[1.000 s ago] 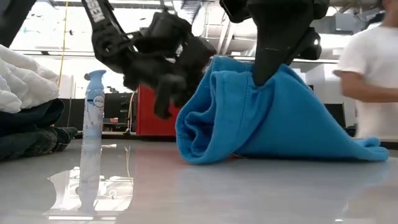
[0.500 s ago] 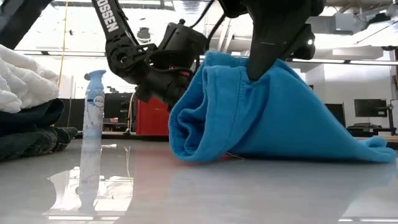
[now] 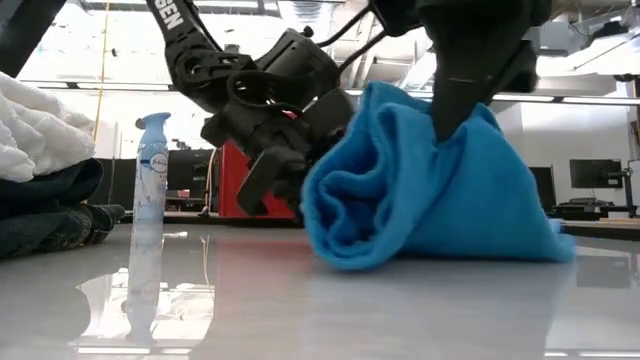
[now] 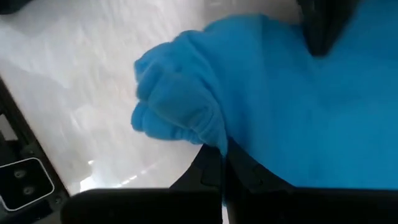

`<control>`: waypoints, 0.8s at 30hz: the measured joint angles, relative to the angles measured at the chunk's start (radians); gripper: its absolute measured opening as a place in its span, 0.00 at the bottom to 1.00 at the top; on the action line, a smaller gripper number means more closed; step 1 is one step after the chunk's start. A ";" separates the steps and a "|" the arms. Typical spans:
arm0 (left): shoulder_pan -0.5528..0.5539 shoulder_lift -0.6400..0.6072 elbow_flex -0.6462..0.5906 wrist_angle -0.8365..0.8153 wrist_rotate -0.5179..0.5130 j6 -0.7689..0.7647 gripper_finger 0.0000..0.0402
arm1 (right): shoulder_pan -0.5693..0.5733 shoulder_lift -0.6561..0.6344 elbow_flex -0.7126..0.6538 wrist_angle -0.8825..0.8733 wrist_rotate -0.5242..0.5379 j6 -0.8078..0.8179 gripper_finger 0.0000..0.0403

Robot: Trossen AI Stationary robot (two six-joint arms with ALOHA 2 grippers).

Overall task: Fold Laundry from Bin
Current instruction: Fold the blue shorts from the red bin

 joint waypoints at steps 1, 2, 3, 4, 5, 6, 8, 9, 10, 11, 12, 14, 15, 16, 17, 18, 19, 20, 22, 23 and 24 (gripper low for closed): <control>0.005 -0.002 0.000 -0.027 0.005 -0.027 0.00 | 0.005 0.000 0.000 -0.012 0.004 0.021 0.05; 0.009 -0.006 0.002 -0.043 0.016 -0.055 0.00 | 0.010 0.000 0.000 -0.024 0.014 0.044 0.05; 0.013 -0.011 0.003 -0.068 0.027 -0.082 0.00 | 0.016 0.000 0.000 -0.036 0.028 0.068 0.05; 0.016 -0.012 0.002 -0.085 0.050 -0.104 0.00 | 0.022 0.000 0.000 -0.045 0.046 0.091 0.05; 0.019 -0.012 0.002 -0.086 0.075 -0.123 0.00 | 0.027 0.000 0.000 -0.053 0.070 0.118 0.05; 0.020 -0.011 0.002 -0.086 0.097 -0.143 0.00 | 0.030 0.000 0.000 -0.058 0.092 0.148 0.05; 0.021 -0.015 0.000 -0.088 0.118 -0.175 0.00 | 0.032 -0.002 0.000 -0.067 0.131 0.213 0.05; 0.018 -0.015 -0.002 -0.088 0.125 -0.190 0.00 | 0.027 -0.002 0.000 -0.072 0.140 0.241 0.05; 0.015 -0.015 -0.002 -0.087 0.126 -0.202 0.00 | 0.021 -0.003 0.000 -0.073 0.145 0.270 0.05; 0.012 -0.015 -0.002 -0.087 0.130 -0.214 0.00 | 0.015 -0.003 0.000 -0.079 0.148 0.303 0.05; 0.010 -0.015 -0.002 -0.087 0.135 -0.225 0.00 | 0.007 -0.003 0.000 -0.090 0.151 0.340 0.05; 0.009 -0.015 -0.003 -0.089 0.144 -0.249 0.00 | -0.007 -0.003 0.000 -0.127 0.153 0.405 0.05; 0.009 -0.015 -0.003 -0.091 0.147 -0.259 0.00 | -0.014 -0.006 0.000 -0.149 0.153 0.435 0.05; 0.009 -0.016 -0.003 -0.096 0.157 -0.266 0.00 | -0.019 -0.010 0.000 -0.173 0.153 0.461 0.05; 0.009 -0.016 -0.003 -0.100 0.165 -0.271 0.00 | -0.025 -0.012 0.000 -0.204 0.152 0.478 0.05; 0.009 -0.016 -0.003 -0.102 0.168 -0.276 0.00 | -0.031 -0.017 0.000 -0.236 0.151 0.491 0.05; 0.009 -0.016 -0.003 -0.102 0.169 -0.284 0.00 | -0.035 -0.025 0.000 -0.268 0.150 0.494 0.05; 0.009 -0.016 -0.003 -0.101 0.172 -0.297 0.00 | -0.038 -0.030 0.000 -0.293 0.145 0.491 0.05; 0.009 -0.016 -0.003 -0.102 0.187 -0.316 0.00 | -0.051 -0.038 0.000 -0.330 0.140 0.483 0.05; 0.009 -0.016 -0.003 -0.103 0.197 -0.325 0.00 | -0.055 -0.039 0.000 -0.341 0.139 0.483 0.05; 0.009 -0.016 -0.003 -0.103 0.207 -0.332 0.00 | -0.058 -0.040 0.000 -0.347 0.139 0.481 0.05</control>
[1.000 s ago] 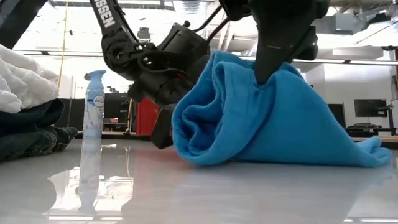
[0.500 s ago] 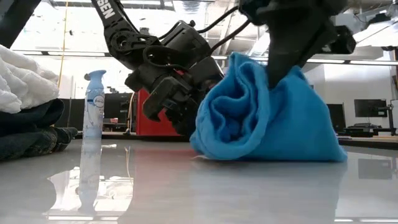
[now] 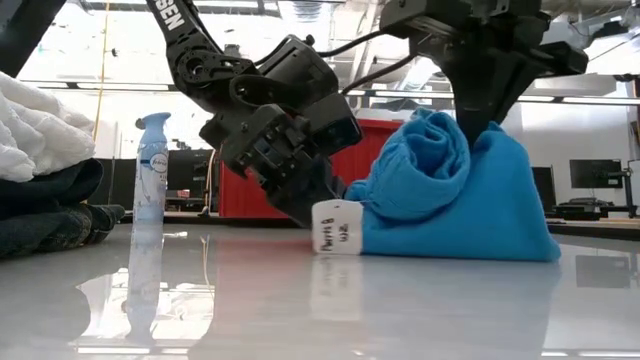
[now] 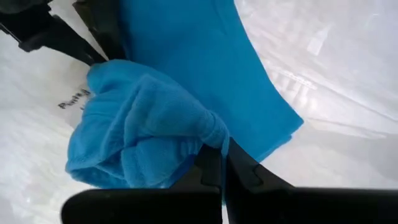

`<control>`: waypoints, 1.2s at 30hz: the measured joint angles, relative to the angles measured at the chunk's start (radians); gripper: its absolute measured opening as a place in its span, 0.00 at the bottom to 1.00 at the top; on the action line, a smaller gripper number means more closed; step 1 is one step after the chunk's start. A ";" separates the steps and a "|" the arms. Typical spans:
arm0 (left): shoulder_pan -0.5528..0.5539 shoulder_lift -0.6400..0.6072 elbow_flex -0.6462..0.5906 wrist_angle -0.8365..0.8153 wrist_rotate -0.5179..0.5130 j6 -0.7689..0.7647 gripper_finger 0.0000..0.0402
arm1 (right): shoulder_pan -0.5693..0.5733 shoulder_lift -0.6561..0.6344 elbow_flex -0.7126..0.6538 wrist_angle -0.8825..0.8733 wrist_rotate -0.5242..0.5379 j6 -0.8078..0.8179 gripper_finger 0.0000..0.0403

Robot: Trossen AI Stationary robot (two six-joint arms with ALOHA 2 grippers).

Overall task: Fold Laundry from Bin
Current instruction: Fold the blue shorts from the red bin

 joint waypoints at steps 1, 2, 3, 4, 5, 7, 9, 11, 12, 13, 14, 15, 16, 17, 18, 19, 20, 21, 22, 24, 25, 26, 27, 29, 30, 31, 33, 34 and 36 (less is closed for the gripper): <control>0.000 0.000 0.000 -0.001 0.009 -0.007 0.00 | -0.007 -0.001 0.000 0.000 -0.002 -0.010 0.05; 0.000 0.001 0.000 -0.001 0.017 -0.017 0.00 | -0.011 -0.001 0.000 0.001 -0.010 -0.021 0.05; 0.000 0.001 -0.001 -0.001 0.022 -0.028 0.00 | -0.015 0.003 0.000 0.002 -0.022 -0.029 0.05; 0.000 0.001 -0.001 -0.001 0.023 -0.031 0.00 | -0.023 0.008 0.001 0.004 -0.033 -0.039 0.05; 0.000 0.001 -0.001 -0.001 0.023 -0.031 0.00 | -0.029 0.010 0.000 0.008 -0.036 -0.047 0.05; 0.000 0.001 -0.001 0.000 0.023 -0.031 0.00 | -0.039 0.012 -0.019 0.065 -0.038 -0.068 0.05; -0.001 0.001 -0.001 0.000 0.021 -0.030 0.00 | -0.050 0.011 -0.043 0.109 -0.057 -0.075 0.05; -0.001 0.001 -0.001 0.001 0.020 -0.035 0.00 | -0.059 0.012 -0.058 0.103 -0.105 -0.076 0.05; 0.001 0.001 -0.001 0.001 0.019 -0.045 0.00 | -0.060 0.012 -0.067 0.108 -0.122 -0.083 0.05; 0.003 0.001 -0.001 0.002 0.021 -0.055 0.00 | -0.063 0.012 -0.070 0.111 -0.129 -0.089 0.05; 0.004 0.002 -0.001 0.003 0.023 -0.062 0.00 | -0.063 0.012 -0.071 0.114 -0.131 -0.095 0.05; 0.004 0.002 -0.001 0.003 0.021 -0.065 0.00 | -0.063 0.012 -0.072 0.113 -0.134 -0.096 0.05; 0.004 0.002 -0.001 0.003 0.021 -0.066 0.00 | -0.063 0.012 -0.072 0.109 -0.140 -0.098 0.05; 0.004 0.002 -0.001 0.004 0.021 -0.067 0.00 | -0.063 0.012 -0.072 0.104 -0.150 -0.099 0.05; 0.004 0.002 -0.001 0.004 0.019 -0.068 0.00 | -0.063 0.012 -0.072 0.099 -0.163 -0.104 0.05; 0.004 0.002 -0.001 0.005 0.018 -0.071 0.00 | -0.063 0.012 -0.072 0.100 -0.178 -0.117 0.05; 0.005 0.002 -0.002 0.006 0.016 -0.073 0.00 | -0.063 0.012 -0.072 0.105 -0.193 -0.130 0.05; 0.005 0.002 -0.002 0.006 0.014 -0.077 0.00 | -0.063 0.012 -0.072 0.108 -0.204 -0.141 0.06; 0.005 0.002 -0.002 0.007 0.014 -0.080 0.00 | -0.062 0.012 -0.072 0.109 -0.210 -0.149 0.08; 0.005 0.002 -0.002 0.008 0.014 -0.082 0.00 | -0.062 0.012 -0.072 0.102 -0.210 -0.154 0.13; 0.005 0.002 -0.002 0.008 0.014 -0.082 0.00 | -0.062 0.012 -0.072 0.094 -0.210 -0.155 0.16; 0.005 0.002 -0.002 0.008 0.015 -0.082 0.00 | -0.062 0.012 -0.072 0.081 -0.211 -0.154 0.18; 0.005 0.002 -0.002 0.008 0.014 -0.082 0.00 | -0.062 0.012 -0.073 0.064 -0.216 -0.152 0.20; 0.005 0.002 -0.002 0.008 0.014 -0.082 0.00 | -0.062 0.012 -0.073 0.041 -0.221 -0.152 0.23; 0.005 0.002 -0.002 0.008 0.014 -0.082 0.00 | -0.062 0.012 -0.073 0.037 -0.221 -0.152 0.25; 0.005 0.002 -0.002 0.008 0.014 -0.082 0.00 | -0.062 0.012 -0.073 0.036 -0.221 -0.152 0.26; 0.005 0.002 -0.002 0.008 0.014 -0.082 0.00 | -0.062 0.012 -0.073 0.023 -0.220 -0.160 0.28; 0.005 0.002 -0.002 0.008 0.014 -0.082 0.00 | -0.062 0.012 -0.073 0.009 -0.218 -0.170 0.29; 0.005 0.002 -0.002 0.008 0.014 -0.082 0.00 | -0.060 0.012 -0.073 -0.019 -0.208 -0.174 0.31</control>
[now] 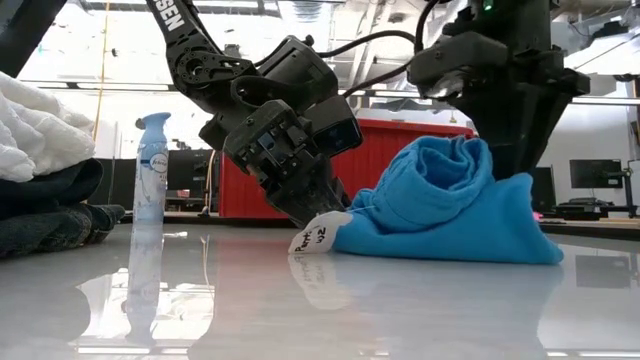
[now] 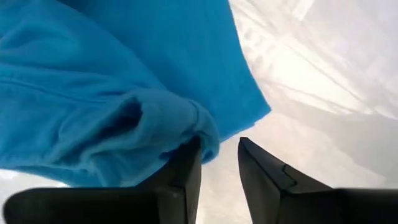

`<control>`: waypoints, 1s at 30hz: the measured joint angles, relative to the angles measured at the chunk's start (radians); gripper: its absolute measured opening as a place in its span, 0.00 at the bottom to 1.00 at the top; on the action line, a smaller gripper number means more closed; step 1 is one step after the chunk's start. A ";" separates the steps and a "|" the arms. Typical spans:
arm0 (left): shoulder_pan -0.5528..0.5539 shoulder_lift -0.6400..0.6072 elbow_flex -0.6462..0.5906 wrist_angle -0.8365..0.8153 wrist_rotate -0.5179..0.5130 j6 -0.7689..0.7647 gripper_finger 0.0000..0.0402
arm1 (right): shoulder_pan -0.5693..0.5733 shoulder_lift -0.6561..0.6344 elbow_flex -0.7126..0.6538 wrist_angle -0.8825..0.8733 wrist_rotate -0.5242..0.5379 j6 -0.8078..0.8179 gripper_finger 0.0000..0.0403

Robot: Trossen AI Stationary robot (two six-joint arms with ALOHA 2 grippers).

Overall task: Fold Laundry from Bin
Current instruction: Fold the blue shorts from the red bin

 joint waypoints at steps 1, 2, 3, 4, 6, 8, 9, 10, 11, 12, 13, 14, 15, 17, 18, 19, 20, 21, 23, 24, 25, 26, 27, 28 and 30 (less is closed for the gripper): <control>0.000 0.000 0.000 0.000 0.000 0.000 0.00 | 0.001 0.000 0.000 -0.005 0.005 -0.001 0.33; 0.000 0.000 0.000 0.000 0.000 0.000 0.00 | 0.003 0.000 0.000 -0.007 0.005 -0.008 0.34; 0.000 0.000 0.000 0.000 0.000 0.000 0.00 | 0.004 0.000 0.000 -0.015 0.001 -0.021 0.35; 0.000 0.000 0.000 0.000 0.000 0.001 0.00 | 0.004 0.000 0.000 -0.023 -0.007 -0.033 0.35; 0.000 0.000 0.000 0.000 0.000 0.001 0.00 | 0.005 0.000 0.000 -0.040 -0.011 -0.041 0.37; 0.000 0.000 0.000 0.000 0.000 0.002 0.00 | 0.017 -0.004 0.000 -0.039 0.023 -0.056 0.38; 0.000 0.000 0.000 0.000 0.000 0.002 0.00 | 0.031 -0.014 -0.001 -0.037 0.077 -0.053 0.38; 0.000 0.000 0.000 0.000 -0.001 0.002 0.00 | 0.047 -0.029 -0.001 -0.036 0.139 -0.049 0.38; 0.000 0.000 0.000 0.000 0.000 0.003 0.00 | 0.066 -0.052 -0.001 -0.037 0.202 -0.049 0.38; 0.001 0.000 0.000 0.000 0.001 0.002 0.00 | 0.086 -0.078 -0.001 -0.035 0.264 -0.064 0.38; 0.001 0.000 0.000 0.000 0.003 0.002 0.00 | 0.106 -0.105 -0.001 -0.019 0.314 -0.099 0.38; 0.001 0.000 0.000 0.000 0.003 0.002 0.00 | 0.128 -0.134 -0.001 0.019 0.351 -0.162 0.38; 0.001 0.000 0.000 0.000 0.003 0.002 0.00 | 0.150 -0.155 -0.001 0.068 0.373 -0.242 0.38; 0.001 0.000 0.000 0.001 0.004 0.001 0.00 | 0.187 -0.177 0.001 0.204 0.391 -0.395 0.37; 0.001 0.000 0.000 0.001 0.004 0.001 0.00 | 0.197 -0.178 0.001 0.264 0.386 -0.453 0.35; 0.003 0.000 0.000 0.001 0.006 0.000 0.00 | 0.205 -0.177 0.001 0.319 0.368 -0.496 0.34; 0.003 0.000 0.000 0.002 0.007 0.000 0.00 | 0.205 -0.166 0.001 0.365 0.336 -0.525 0.32; 0.003 0.001 0.000 0.003 0.007 -0.002 0.00 | 0.202 -0.153 0.002 0.403 0.300 -0.541 0.30; 0.003 0.001 -0.001 0.007 0.007 -0.008 0.00 | 0.197 -0.112 0.002 0.461 0.253 -0.572 0.26; 0.003 0.001 -0.002 0.009 0.007 -0.011 0.00 | 0.193 -0.085 0.002 0.484 0.243 -0.576 0.24; 0.003 0.001 -0.002 0.013 0.008 -0.014 0.00 | 0.191 -0.063 0.000 0.511 0.232 -0.578 0.21; 0.003 0.002 -0.002 0.017 0.007 -0.016 0.00 | 0.191 -0.044 -0.001 0.538 0.223 -0.585 0.18; 0.003 0.002 -0.003 0.021 0.007 -0.017 0.00 | 0.191 -0.027 -0.001 0.568 0.205 -0.598 0.15; 0.003 0.002 -0.003 0.022 0.007 -0.017 0.00 | 0.189 -0.012 -0.001 0.603 0.178 -0.609 0.11; 0.004 0.002 -0.003 0.023 0.007 -0.018 0.00 | 0.189 0.015 0.001 0.636 0.139 -0.615 0.04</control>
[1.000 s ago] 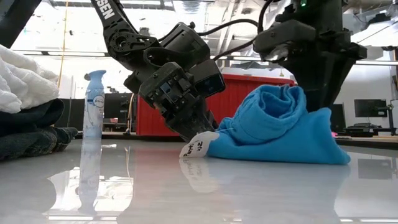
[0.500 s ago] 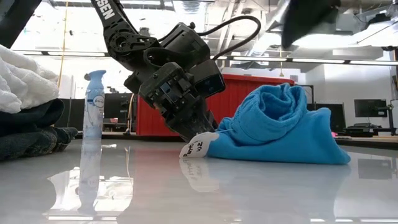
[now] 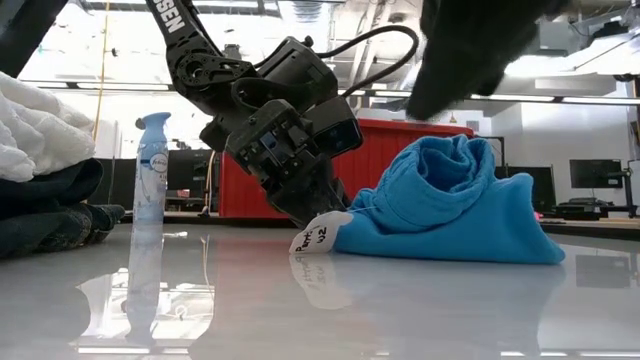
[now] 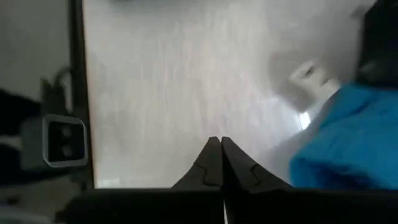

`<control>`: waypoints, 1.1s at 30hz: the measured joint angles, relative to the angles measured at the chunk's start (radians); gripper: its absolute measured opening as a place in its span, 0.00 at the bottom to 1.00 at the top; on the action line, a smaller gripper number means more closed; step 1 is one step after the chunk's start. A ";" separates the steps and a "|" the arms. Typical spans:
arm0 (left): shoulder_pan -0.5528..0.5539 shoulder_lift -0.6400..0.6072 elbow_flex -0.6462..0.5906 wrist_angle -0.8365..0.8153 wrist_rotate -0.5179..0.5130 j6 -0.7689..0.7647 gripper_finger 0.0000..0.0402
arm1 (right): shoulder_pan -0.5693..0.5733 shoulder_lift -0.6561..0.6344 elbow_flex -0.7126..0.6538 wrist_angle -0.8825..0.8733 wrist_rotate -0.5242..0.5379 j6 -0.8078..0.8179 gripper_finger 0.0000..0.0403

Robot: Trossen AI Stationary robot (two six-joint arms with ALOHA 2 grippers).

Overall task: Fold Laundry from Bin
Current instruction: Fold the blue shorts from the red bin

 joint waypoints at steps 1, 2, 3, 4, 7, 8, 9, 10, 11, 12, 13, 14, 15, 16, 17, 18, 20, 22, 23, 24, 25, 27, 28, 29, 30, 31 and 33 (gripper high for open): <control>0.000 0.000 0.000 -0.001 0.000 -0.001 0.00 | 0.001 0.013 0.000 0.001 -0.011 -0.002 0.03; 0.000 0.000 0.000 -0.001 0.000 -0.003 0.00 | 0.002 0.023 -0.001 0.002 -0.018 -0.001 0.03; 0.000 0.000 0.000 -0.001 0.000 -0.006 0.00 | 0.006 0.030 -0.001 0.000 -0.018 0.005 0.04; 0.000 0.000 0.000 0.000 0.000 -0.007 0.00 | 0.011 0.036 -0.001 -0.001 -0.017 0.008 0.05; 0.000 0.000 0.000 0.001 0.000 -0.011 0.00 | 0.015 0.042 -0.001 -0.020 -0.015 0.026 0.05; 0.000 0.000 0.000 0.000 0.000 -0.012 0.00 | 0.018 0.050 0.000 -0.022 -0.015 0.029 0.04; 0.000 0.000 0.000 0.001 0.001 -0.013 0.00 | 0.021 0.054 0.000 -0.031 -0.015 0.029 0.03; 0.000 0.000 0.000 0.001 0.001 -0.015 0.00 | 0.027 0.059 -0.002 -0.046 -0.015 0.029 0.03; 0.000 0.000 0.000 0.001 0.002 -0.016 0.00 | 0.030 0.069 -0.003 -0.057 -0.015 0.029 0.03; 0.000 0.000 0.000 0.001 0.002 -0.016 0.00 | 0.030 0.075 -0.003 -0.052 -0.015 0.036 0.03; 0.000 0.000 0.000 0.002 0.003 -0.017 0.00 | 0.030 0.081 -0.001 -0.054 -0.014 0.044 0.03; 0.000 0.000 0.000 0.004 0.004 -0.019 0.00 | 0.031 0.087 0.000 -0.063 -0.015 0.052 0.03; 0.000 0.000 0.000 0.005 0.004 -0.021 0.00 | 0.031 0.098 0.000 -0.069 -0.015 0.055 0.03; 0.000 0.001 0.000 0.006 0.004 -0.022 0.00 | 0.031 0.106 -0.001 -0.077 -0.015 0.063 0.03; 0.000 0.001 0.000 0.006 0.005 -0.023 0.00 | 0.031 0.116 -0.001 -0.079 -0.013 0.076 0.03; 0.000 0.001 0.000 0.006 0.005 -0.024 0.00 | 0.028 0.120 -0.001 -0.087 -0.011 0.090 0.03; 0.000 0.001 0.000 0.006 0.007 -0.024 0.00 | 0.020 0.119 -0.002 -0.118 -0.001 0.117 0.03; 0.000 0.001 0.000 0.006 0.007 -0.025 0.00 | 0.008 0.110 -0.001 -0.158 0.017 0.139 0.03; 0.000 0.001 0.000 0.006 0.007 -0.024 0.00 | 0.002 0.106 -0.001 -0.182 0.026 0.141 0.03; 0.000 0.001 0.000 0.006 0.008 -0.024 0.00 | -0.005 0.099 -0.001 -0.201 0.030 0.141 0.03; 0.000 0.001 0.000 0.006 0.008 -0.024 0.00 | -0.011 0.089 -0.001 -0.217 0.037 0.141 0.03; 0.000 0.001 0.000 0.007 0.008 -0.024 0.00 | -0.023 0.062 -0.001 -0.230 0.046 0.142 0.03; 0.000 0.001 0.000 0.007 0.007 -0.024 0.00 | -0.028 0.049 0.000 -0.237 0.052 0.142 0.03; 0.000 0.001 0.000 0.009 0.007 -0.024 0.00 | -0.033 0.039 0.000 -0.246 0.057 0.143 0.03; 0.000 0.001 0.000 0.011 0.007 -0.024 0.00 | -0.037 0.032 0.000 -0.258 0.066 0.145 0.03; 0.000 0.001 0.000 0.013 0.007 -0.025 0.00 | -0.041 0.027 0.000 -0.265 0.072 0.145 0.03; 0.000 0.002 -0.001 0.016 0.007 -0.029 0.00 | -0.043 0.011 -0.001 -0.269 0.085 0.145 0.03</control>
